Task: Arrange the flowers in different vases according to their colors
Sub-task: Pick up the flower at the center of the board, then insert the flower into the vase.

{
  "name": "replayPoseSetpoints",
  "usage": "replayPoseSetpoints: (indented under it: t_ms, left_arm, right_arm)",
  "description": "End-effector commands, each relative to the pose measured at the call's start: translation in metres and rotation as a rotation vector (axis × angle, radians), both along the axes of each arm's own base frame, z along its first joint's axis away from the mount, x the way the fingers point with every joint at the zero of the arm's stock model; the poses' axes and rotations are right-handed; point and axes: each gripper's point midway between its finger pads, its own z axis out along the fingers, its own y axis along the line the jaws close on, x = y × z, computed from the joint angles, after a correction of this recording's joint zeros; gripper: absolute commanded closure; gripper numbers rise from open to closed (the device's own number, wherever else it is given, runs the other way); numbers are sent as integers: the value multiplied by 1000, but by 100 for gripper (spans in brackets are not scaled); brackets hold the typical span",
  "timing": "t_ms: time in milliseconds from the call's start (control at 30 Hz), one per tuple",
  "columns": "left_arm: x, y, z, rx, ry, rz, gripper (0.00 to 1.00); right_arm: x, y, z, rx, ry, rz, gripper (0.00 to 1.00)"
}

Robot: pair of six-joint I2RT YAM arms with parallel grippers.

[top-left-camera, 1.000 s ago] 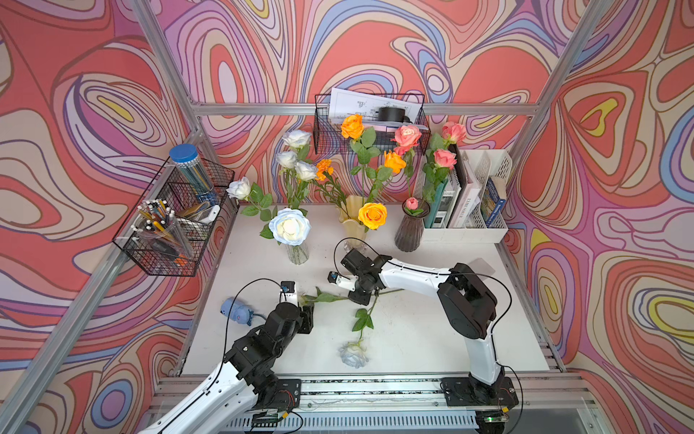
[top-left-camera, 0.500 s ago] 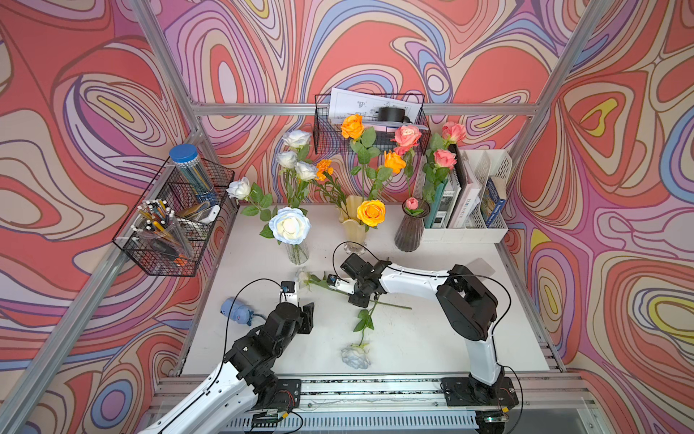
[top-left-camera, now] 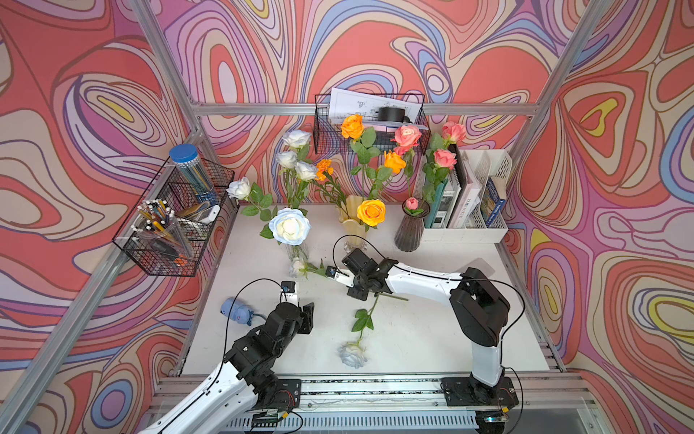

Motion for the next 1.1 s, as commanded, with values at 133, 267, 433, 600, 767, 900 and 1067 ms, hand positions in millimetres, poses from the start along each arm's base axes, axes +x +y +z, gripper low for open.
replayPoseSetpoints:
  t_ms: [133, 267, 433, 600, 767, 900, 1067]
  left_arm:
    - [-1, 2, 4, 12, -7, -5, 45]
    - [-1, 1, 5, 9, -10, -7, 45]
    - [-2, 1, 3, 8, -5, -9, 45]
    - [-5, 5, 5, 3, -14, -4, 45]
    - [-7, 6, 2, -14, -15, 1, 45]
    - [-7, 3, -2, -25, 0, -3, 45]
    - [-8, 3, -2, -26, 1, -3, 45]
  right_arm:
    - [3, 14, 72, 184, -99, -3, 100]
    - [3, 28, 99, 282, -84, -5, 100]
    - [-10, 53, 116, 368, -42, 73, 100]
    - [-17, 74, 129, 419, -20, 124, 100]
    - [-22, 105, 153, 504, -9, 187, 100]
    - [-20, 136, 172, 598, 14, 242, 100]
    - [-3, 170, 199, 721, -31, 274, 100]
